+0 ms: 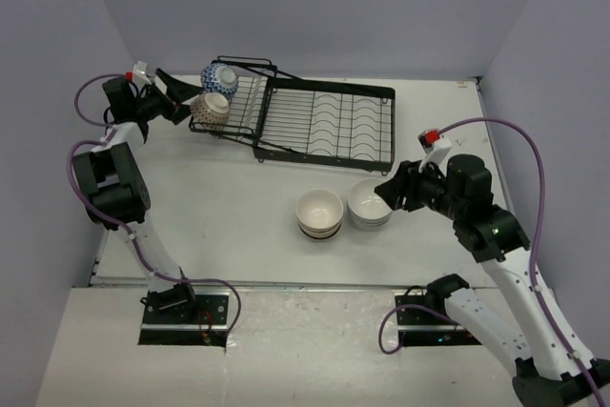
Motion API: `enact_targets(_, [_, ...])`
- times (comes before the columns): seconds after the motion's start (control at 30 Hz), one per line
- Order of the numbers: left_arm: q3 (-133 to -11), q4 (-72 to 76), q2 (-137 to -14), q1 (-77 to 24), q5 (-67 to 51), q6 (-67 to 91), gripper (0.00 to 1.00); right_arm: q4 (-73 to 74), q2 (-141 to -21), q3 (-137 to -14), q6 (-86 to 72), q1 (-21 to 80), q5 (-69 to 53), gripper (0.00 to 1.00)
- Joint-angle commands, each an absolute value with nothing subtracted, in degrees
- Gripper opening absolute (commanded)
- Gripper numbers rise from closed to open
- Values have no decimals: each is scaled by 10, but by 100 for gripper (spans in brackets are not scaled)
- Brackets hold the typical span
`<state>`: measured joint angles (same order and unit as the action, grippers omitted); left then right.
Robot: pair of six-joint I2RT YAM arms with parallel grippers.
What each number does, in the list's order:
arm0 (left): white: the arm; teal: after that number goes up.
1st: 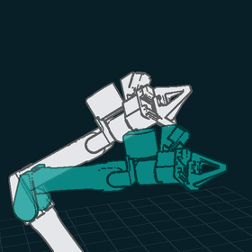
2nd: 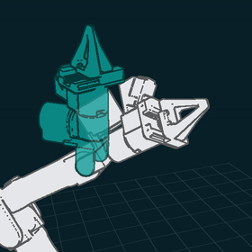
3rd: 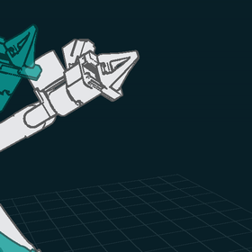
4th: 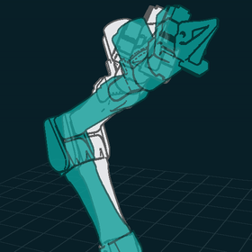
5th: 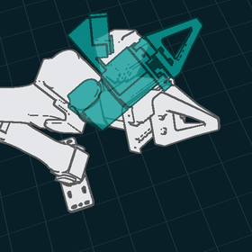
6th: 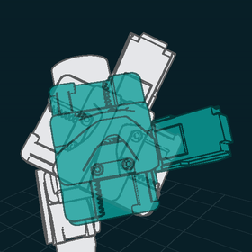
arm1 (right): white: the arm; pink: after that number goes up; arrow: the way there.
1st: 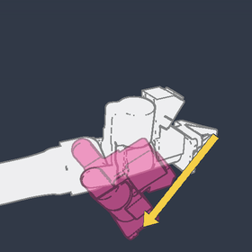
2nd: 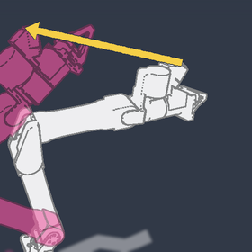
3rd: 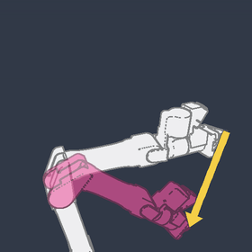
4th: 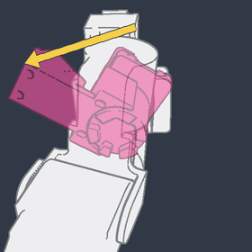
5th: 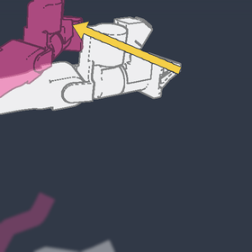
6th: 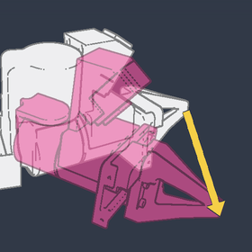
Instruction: Unload the bowls from the dish rack
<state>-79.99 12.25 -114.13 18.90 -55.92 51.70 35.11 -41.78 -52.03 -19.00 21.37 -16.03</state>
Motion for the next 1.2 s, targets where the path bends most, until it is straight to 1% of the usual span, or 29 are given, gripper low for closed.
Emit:
enact_targets(0.0, [-788, 160, -1119, 189, -588, 552, 95, 336, -419, -517, -179, 218, -171, 49])
enact_targets(0.2, [-761, 248, -1123, 192, -606, 616, 93, 337, -425, -519, -177, 222, -169, 49])
enact_targets(0.43, [-745, 264, -1122, 192, -606, 637, 92, 337, -427, -519, -175, 225, -168, 49])
enact_targets(0.6, [-714, 357, -1125, 192, -619, 702, 89, 337, -431, -520, -174, 228, -169, 49])
enact_targets(0.93, [-685, 373, -1123, 190, -611, 721, 88, 339, -432, -522, -172, 229, -167, 49])
enact_targets(1.17, [-640, 446, -1116, 186, -605, 773, 87, 338, -434, -522, -172, 229, -170, 49])
